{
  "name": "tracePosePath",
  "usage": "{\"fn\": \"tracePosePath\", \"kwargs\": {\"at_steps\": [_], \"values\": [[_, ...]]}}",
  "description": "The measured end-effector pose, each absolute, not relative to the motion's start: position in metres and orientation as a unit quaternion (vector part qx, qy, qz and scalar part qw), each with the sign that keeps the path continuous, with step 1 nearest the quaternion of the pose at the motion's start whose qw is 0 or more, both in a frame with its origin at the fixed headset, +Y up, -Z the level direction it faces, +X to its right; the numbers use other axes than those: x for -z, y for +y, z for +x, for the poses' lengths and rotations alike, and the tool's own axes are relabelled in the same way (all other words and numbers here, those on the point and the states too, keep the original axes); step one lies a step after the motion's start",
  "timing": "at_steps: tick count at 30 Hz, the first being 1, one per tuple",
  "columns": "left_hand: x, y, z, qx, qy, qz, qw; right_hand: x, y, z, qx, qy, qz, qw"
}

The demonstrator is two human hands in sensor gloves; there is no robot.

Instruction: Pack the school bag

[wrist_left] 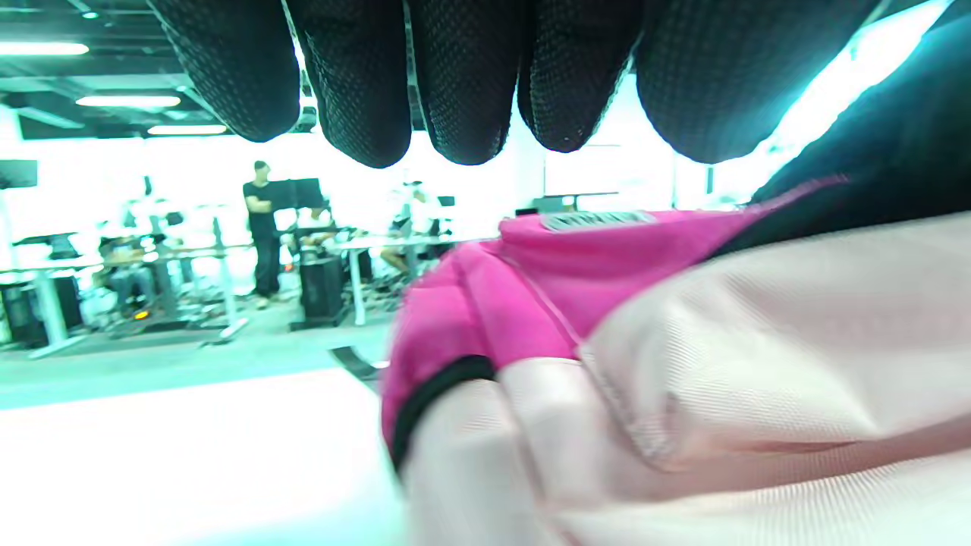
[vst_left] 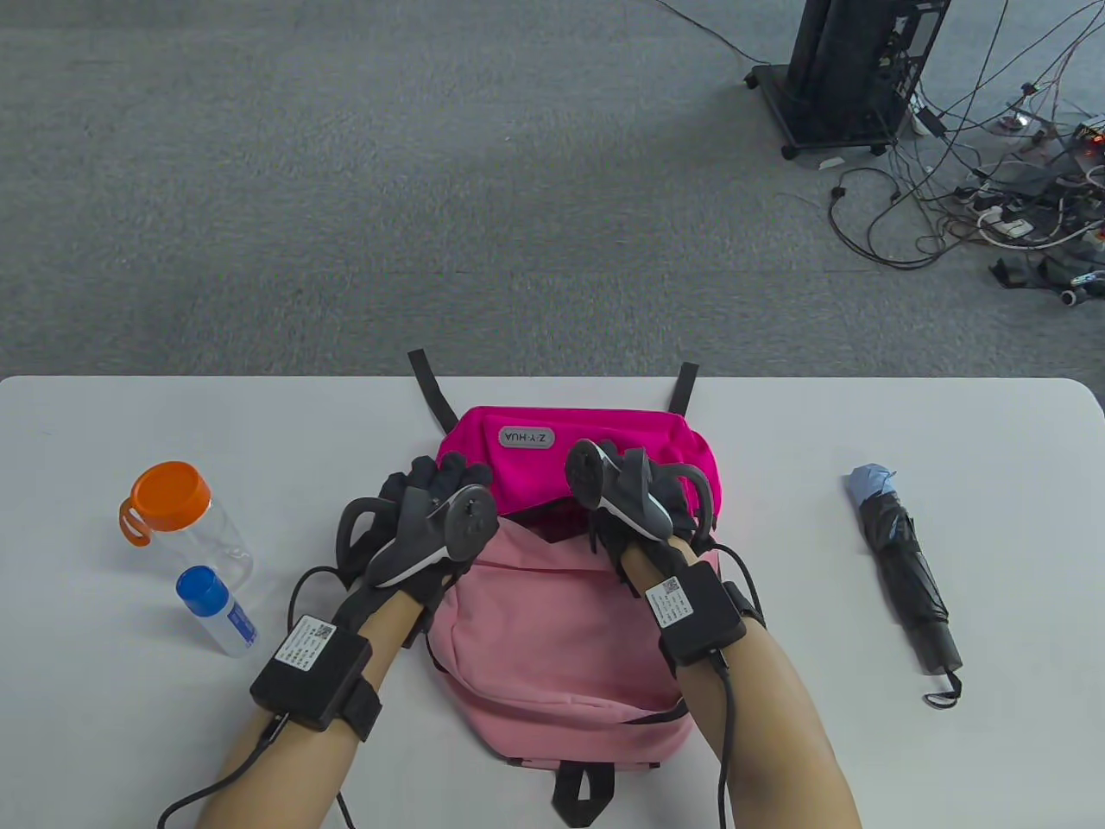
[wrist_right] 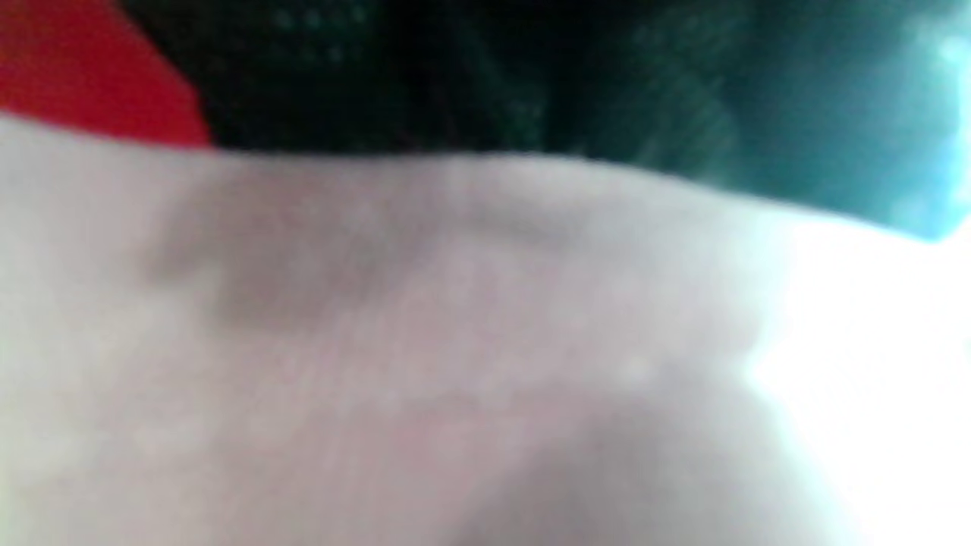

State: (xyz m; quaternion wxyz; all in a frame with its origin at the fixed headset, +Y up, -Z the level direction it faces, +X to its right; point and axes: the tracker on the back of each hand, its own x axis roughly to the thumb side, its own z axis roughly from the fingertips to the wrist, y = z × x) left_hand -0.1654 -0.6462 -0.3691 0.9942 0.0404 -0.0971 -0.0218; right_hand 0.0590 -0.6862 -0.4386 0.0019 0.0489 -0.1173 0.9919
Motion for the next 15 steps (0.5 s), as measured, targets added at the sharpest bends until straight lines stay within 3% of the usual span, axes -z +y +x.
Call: {"fn": "tracePosePath", "kwargs": {"at_steps": [5,9,15], "values": [[0.327,-0.612,-0.213,0.016,-0.034,0.098,0.994,0.434,-0.685,0.064,-0.987,-0.135,0.084,0.02],[0.302,-0.596,-0.265,0.014,0.05,0.113,0.992,0.435,-0.685,0.068,-0.991,-0.02,0.12,0.052],[0.287,-0.6,-0.323,-0.006,0.145,0.058,0.988,0.43,-0.678,0.071,-0.989,0.0,0.138,0.062]]}}
